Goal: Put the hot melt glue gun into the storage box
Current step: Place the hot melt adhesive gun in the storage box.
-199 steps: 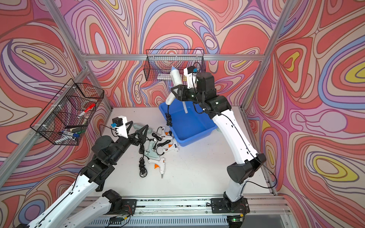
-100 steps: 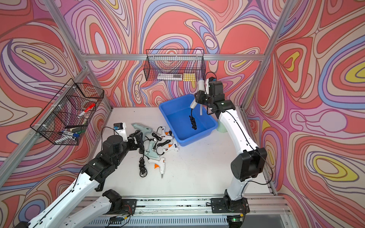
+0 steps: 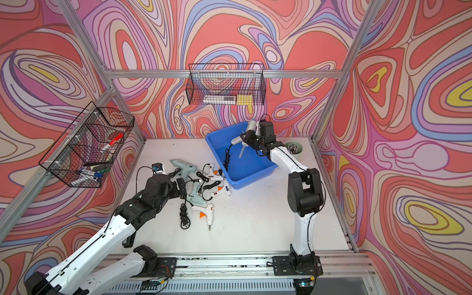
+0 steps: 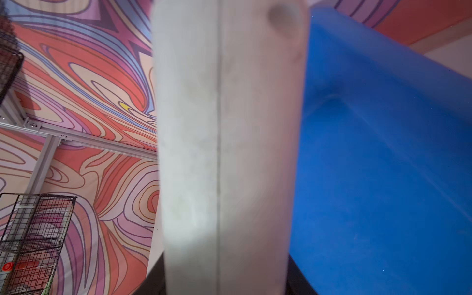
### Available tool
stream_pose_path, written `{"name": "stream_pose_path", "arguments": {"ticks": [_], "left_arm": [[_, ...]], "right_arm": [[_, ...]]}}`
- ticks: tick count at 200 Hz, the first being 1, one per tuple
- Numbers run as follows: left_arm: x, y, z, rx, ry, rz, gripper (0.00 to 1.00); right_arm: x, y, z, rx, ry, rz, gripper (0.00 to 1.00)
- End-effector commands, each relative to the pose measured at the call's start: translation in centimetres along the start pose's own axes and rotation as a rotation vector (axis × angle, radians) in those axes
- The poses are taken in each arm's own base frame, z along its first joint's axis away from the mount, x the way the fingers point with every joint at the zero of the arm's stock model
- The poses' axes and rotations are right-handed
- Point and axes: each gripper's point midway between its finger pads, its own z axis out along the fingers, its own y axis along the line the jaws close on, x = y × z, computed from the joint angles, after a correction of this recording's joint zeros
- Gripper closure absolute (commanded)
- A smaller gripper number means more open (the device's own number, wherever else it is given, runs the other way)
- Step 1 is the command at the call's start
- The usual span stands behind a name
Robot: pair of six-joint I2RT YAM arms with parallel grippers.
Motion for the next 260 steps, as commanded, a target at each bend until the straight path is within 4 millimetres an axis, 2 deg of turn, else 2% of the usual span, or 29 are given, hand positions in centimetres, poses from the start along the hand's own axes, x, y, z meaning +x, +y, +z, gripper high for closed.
{"name": "stream_pose_path", "arguments": {"ticks": [1, 38, 71, 92, 108, 117, 145, 162, 214, 241, 260], "left_arm": [[0.1, 0.6, 0.1, -0.04, 0.012, -0.01, 0.01], [0.8, 0.7, 0.8, -0.061, 0.03, -0.005, 0.01], [1.4, 0.9, 1.3, -0.081, 0.053, -0.002, 0.01], [1.6, 1.0, 1.5, -0.089, 0.064, -0.004, 0.01], [1.8, 1.1, 1.6, -0.097, 0.068, -0.006, 0.01], [1.8, 1.1, 1.6, -0.1, 0.069, -0.009, 0.01], [1.9, 1.1, 1.8, -0.099, 0.074, -0.007, 0.01], [2.1, 1.1, 1.8, -0.099, 0.082, -0.005, 0.01], [2.5, 1.0, 2.1, -0.094, 0.096, -0.007, 0.02], [3.1, 0.4, 2.4, -0.068, 0.135, 0.016, 0.09], [4.4, -0.5, 2.7, -0.022, 0.207, 0.063, 0.13]], "right_arm": [[1.2, -1.3, 0.2, 0.006, -0.008, 0.067, 1.0], [4.2, -6.4, 1.0, 0.143, 0.033, 0.093, 1.0], [6.0, -9.5, 1.8, 0.243, 0.076, 0.082, 1.0], [6.5, -10.6, 1.9, 0.296, 0.085, 0.059, 0.87], [6.6, -11.2, 1.7, 0.356, 0.091, 0.025, 0.64], [6.6, -11.5, 1.5, 0.39, 0.088, 0.008, 0.56], [6.5, -11.4, 0.9, 0.447, 0.084, -0.034, 0.38], [6.2, -11.2, 0.3, 0.465, 0.073, -0.047, 0.32], [5.1, -9.8, -1.3, 0.467, 0.036, -0.076, 0.27], [3.8, -7.7, -3.1, 0.456, 0.002, -0.115, 0.25], [3.0, -5.8, -4.8, 0.448, -0.026, -0.167, 0.23]]}}
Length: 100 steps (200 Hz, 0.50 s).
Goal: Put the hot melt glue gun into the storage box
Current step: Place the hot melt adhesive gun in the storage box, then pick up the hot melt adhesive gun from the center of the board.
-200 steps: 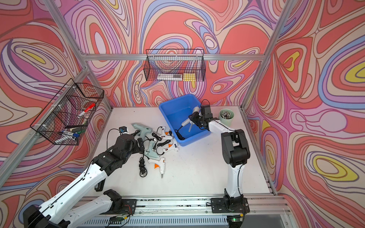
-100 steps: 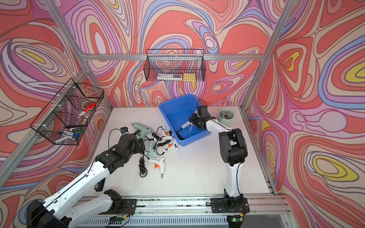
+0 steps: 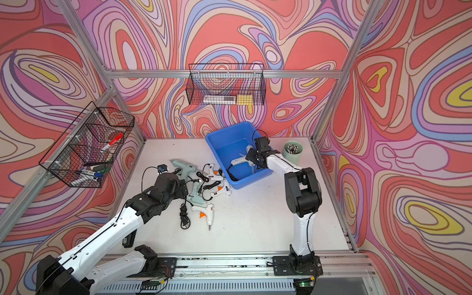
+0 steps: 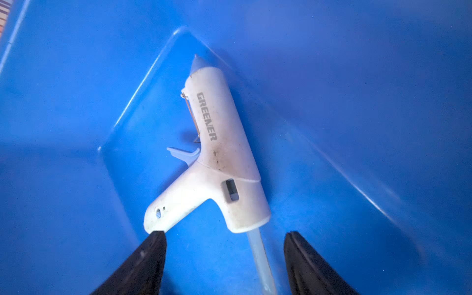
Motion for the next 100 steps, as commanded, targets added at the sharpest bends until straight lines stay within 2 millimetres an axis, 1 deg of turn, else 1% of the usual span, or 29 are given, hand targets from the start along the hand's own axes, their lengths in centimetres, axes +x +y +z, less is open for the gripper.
{"name": "stream_pose_path", "arguments": {"ticks": [1, 16, 20, 23, 28, 31, 32, 51, 61, 87, 100], "left_arm": [[1.8, -0.7, 0.4, 0.038, 0.1, 0.064, 0.13], [3.4, -1.5, 0.6, 0.082, 0.189, 0.098, 0.14], [3.9, -1.7, 0.7, 0.093, 0.214, 0.103, 0.14], [4.2, -1.8, 0.7, 0.098, 0.229, 0.103, 0.14], [4.9, -2.1, 0.7, 0.11, 0.259, 0.107, 0.15], [5.2, -2.1, 0.7, 0.112, 0.275, 0.108, 0.16], [5.4, -2.1, 0.7, 0.116, 0.281, 0.108, 0.16], [7.6, -2.9, 0.5, 0.16, 0.361, 0.104, 0.18], [8.7, -3.2, 0.2, 0.188, 0.395, 0.103, 0.21], [10.9, -3.8, -0.5, 0.249, 0.447, 0.157, 0.24], [11.8, -3.5, -0.6, 0.256, 0.482, 0.208, 0.25]], "right_arm": [[-2.1, 1.9, -4.5, -0.017, -0.087, -0.073, 0.23], [-2.4, 3.0, -6.6, -0.022, -0.123, -0.127, 0.19], [-2.4, 3.1, -6.9, -0.018, -0.13, -0.138, 0.17], [-2.4, 3.4, -7.5, -0.017, -0.142, -0.154, 0.16], [-2.2, 3.4, -7.5, -0.008, -0.142, -0.169, 0.14], [-2.6, 3.9, -8.9, -0.018, -0.17, -0.181, 0.12], [-2.6, 4.0, -9.1, -0.019, -0.173, -0.184, 0.12], [-2.4, 4.5, -11.1, -0.013, -0.211, -0.223, 0.06], [-2.3, 4.5, -12.0, -0.011, -0.227, -0.231, 0.02], [-1.6, 4.2, -13.8, -0.01, -0.252, -0.238, 0.02], [-1.2, 4.1, -14.6, -0.013, -0.262, -0.247, 0.02]]}}
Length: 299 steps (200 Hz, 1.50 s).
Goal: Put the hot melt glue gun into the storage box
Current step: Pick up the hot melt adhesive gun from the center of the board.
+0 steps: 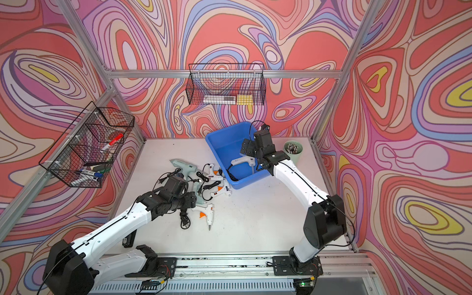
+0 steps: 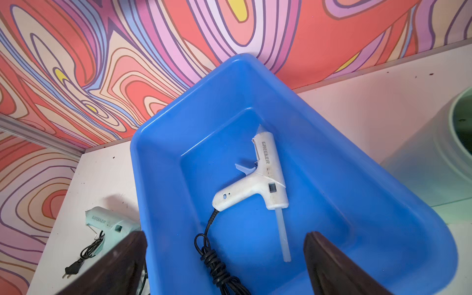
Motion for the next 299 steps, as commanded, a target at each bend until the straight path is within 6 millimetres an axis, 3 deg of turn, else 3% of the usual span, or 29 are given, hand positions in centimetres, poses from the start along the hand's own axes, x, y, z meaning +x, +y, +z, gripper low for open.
{"name": "stream_pose_path", "arguments": {"ticks": [1, 48, 112, 156, 208, 248, 275, 299], "left_arm": [[3.2, -0.1, 0.2, 0.035, 0.123, 0.074, 0.25], [6.1, -2.1, 1.3, 0.093, 0.255, 0.217, 0.32], [8.8, -4.6, 2.7, 0.016, 0.32, 0.14, 0.37], [9.2, -5.6, 3.4, -0.105, 0.289, 0.119, 0.37], [9.4, -6.8, 5.2, -0.144, 0.27, 0.082, 0.37], [9.0, -7.9, 6.9, -0.144, 0.258, 0.097, 0.42], [9.5, -7.4, 7.8, -0.178, 0.269, 0.097, 0.43], [9.8, -6.4, 7.9, -0.223, 0.278, 0.093, 0.52]], "right_arm": [[1.3, -1.4, -0.9, 0.063, 0.007, -0.043, 0.02], [1.6, -1.6, -3.7, 0.088, -0.031, -0.076, 0.02], [1.3, -1.6, -6.1, 0.073, -0.08, -0.073, 0.02], [1.3, -1.0, -6.9, 0.04, -0.096, -0.08, 0.02], [1.1, -0.8, -8.0, 0.008, -0.123, -0.077, 0.02], [1.0, -0.6, -8.5, -0.015, -0.138, -0.079, 0.02], [1.0, -0.5, -8.6, -0.022, -0.137, -0.08, 0.02], [0.8, -0.5, -8.8, -0.023, -0.144, -0.078, 0.02]]}}
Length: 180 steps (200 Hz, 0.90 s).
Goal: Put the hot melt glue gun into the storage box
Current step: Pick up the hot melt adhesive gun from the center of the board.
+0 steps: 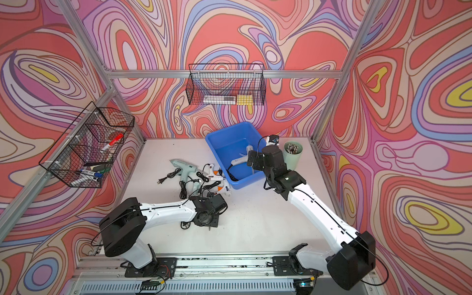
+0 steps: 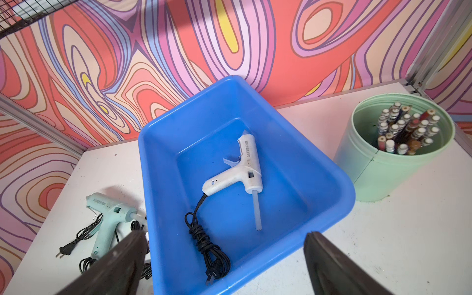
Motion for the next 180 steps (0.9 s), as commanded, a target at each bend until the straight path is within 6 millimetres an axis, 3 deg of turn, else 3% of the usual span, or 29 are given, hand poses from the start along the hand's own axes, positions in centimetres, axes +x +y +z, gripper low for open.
{"name": "stream_pose_path", "arguments": {"ticks": [1, 58, 142, 180], "left_arm": [[0.3, 1.0, 0.6, -0.058, 0.003, -0.017, 0.52], [0.5, 2.9, -1.6, -0.091, -0.024, -0.013, 1.0], [-4.4, 1.3, -9.2, 0.08, -0.312, 0.13, 1.0], [-6.8, -1.0, -12.9, 0.21, -0.487, 0.258, 1.0]], "right_arm": [[-0.3, 0.3, -0.6, -0.021, -0.019, -0.007, 0.02], [-0.2, 0.6, -0.3, -0.032, -0.015, 0.003, 0.02], [3.0, 2.9, 1.5, -0.134, 0.157, -0.005, 0.02], [4.3, 5.3, 1.5, -0.262, 0.235, 0.048, 0.04]]}}
